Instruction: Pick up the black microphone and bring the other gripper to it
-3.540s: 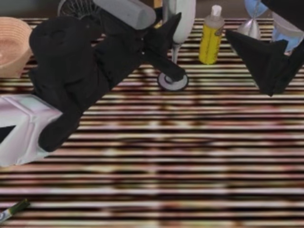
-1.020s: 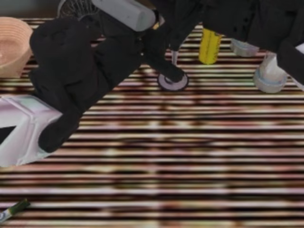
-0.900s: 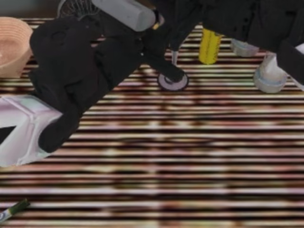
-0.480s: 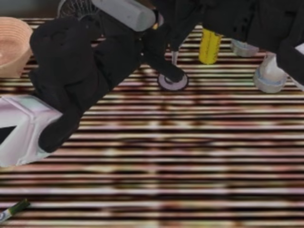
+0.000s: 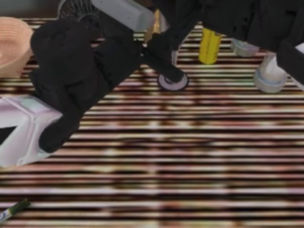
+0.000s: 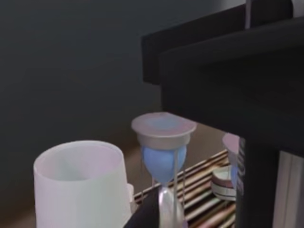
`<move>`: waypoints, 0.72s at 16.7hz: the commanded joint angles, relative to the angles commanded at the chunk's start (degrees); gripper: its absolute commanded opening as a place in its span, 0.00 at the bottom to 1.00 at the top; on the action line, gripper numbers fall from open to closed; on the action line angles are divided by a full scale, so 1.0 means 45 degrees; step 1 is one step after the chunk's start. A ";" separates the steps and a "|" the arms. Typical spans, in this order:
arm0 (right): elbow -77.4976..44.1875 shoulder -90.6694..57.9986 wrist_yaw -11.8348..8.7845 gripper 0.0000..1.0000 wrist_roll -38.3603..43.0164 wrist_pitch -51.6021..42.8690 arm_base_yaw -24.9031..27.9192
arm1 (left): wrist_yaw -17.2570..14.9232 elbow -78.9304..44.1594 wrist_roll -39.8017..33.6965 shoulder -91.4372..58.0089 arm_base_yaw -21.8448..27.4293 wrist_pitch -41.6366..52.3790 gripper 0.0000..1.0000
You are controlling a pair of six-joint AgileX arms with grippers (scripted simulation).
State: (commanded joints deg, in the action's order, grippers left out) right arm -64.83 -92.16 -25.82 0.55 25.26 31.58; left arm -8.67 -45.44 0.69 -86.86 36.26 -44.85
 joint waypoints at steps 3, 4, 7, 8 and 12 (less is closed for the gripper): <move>0.0000 0.0000 0.0000 0.00 0.0000 0.0000 0.0000 | 0.0000 0.0000 0.0000 0.0000 0.0000 0.0000 1.00; 0.0000 0.0000 0.0000 0.00 0.0000 0.0000 0.0000 | 0.0000 0.0000 0.0000 0.0000 0.0000 0.0000 1.00; 0.0000 0.0000 0.0000 0.00 0.0000 0.0000 0.0000 | 0.0000 0.0000 0.0000 0.0000 0.0000 0.0000 1.00; 0.0000 0.0000 0.0000 0.00 0.0000 0.0000 0.0000 | 0.0000 0.0000 0.0000 0.0000 0.0000 0.0000 1.00; 0.0074 0.0259 -0.0177 0.00 0.0067 -0.0023 -0.0270 | -0.0039 0.0608 0.0035 0.0401 -0.0192 0.0112 1.00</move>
State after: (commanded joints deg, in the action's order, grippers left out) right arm -64.49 -91.00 -26.62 0.85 25.16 30.37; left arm -8.84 -42.71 0.84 -85.06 35.39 -44.35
